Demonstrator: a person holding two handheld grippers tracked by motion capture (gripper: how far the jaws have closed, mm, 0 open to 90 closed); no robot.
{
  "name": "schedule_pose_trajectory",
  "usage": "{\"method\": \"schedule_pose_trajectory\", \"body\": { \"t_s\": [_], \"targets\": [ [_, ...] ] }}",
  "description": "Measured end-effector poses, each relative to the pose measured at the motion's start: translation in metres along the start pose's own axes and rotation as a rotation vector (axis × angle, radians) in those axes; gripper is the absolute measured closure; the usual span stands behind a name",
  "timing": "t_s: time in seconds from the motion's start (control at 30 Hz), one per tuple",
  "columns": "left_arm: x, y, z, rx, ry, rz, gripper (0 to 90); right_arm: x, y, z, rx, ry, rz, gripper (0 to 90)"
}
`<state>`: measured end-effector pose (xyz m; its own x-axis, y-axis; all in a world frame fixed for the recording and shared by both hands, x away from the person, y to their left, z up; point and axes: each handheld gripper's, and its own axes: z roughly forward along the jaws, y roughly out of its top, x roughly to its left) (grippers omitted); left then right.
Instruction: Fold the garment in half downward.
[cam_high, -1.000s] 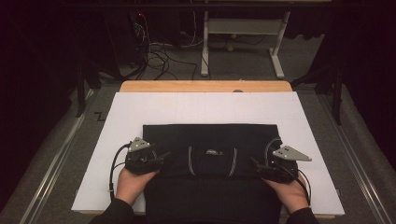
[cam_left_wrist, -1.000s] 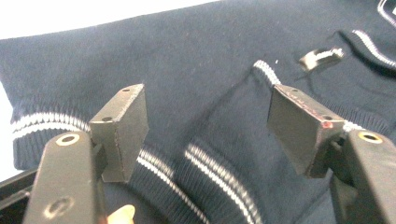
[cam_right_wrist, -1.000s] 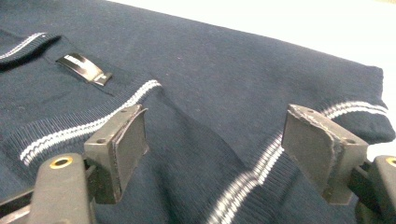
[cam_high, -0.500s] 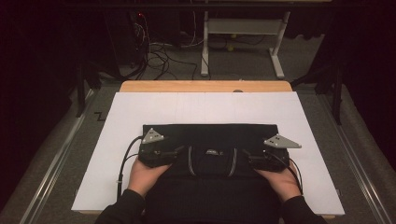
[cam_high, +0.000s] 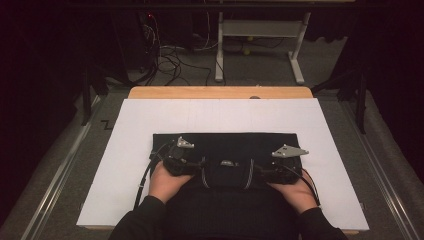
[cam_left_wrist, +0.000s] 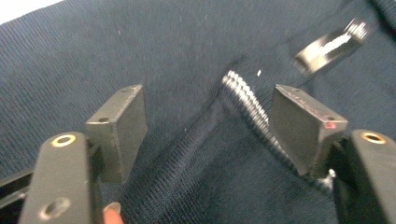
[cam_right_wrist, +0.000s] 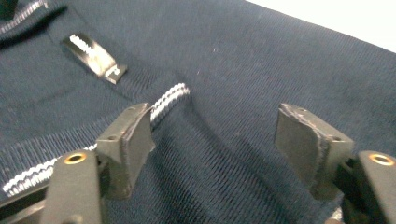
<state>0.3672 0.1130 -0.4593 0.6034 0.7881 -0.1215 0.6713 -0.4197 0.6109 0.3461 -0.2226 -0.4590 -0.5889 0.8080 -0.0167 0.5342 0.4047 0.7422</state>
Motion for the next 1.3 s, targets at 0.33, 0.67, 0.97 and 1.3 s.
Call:
{"method": "schedule_pose_trajectory", "body": {
  "t_s": [0.33,0.67,0.97,1.3],
  "targets": [
    [-0.001,-0.005,0.002,-0.005,-0.083,0.002,50.7,0.007,-0.002,0.006,0.051,0.031,-0.051,60.4],
    [-0.004,-0.015,-0.003,-0.075,-0.105,-0.005,79.1,0.014,-0.003,0.002,0.02,0.03,-0.099,82.6],
    [-0.007,-0.034,-0.029,-0.209,-0.127,0.009,79.7,0.021,-0.011,-0.019,-0.076,0.046,-0.105,82.7],
    [-0.017,-0.048,-0.051,-0.244,-0.153,0.05,79.6,0.034,-0.021,-0.039,-0.121,0.063,-0.152,82.5]
  ]
}}
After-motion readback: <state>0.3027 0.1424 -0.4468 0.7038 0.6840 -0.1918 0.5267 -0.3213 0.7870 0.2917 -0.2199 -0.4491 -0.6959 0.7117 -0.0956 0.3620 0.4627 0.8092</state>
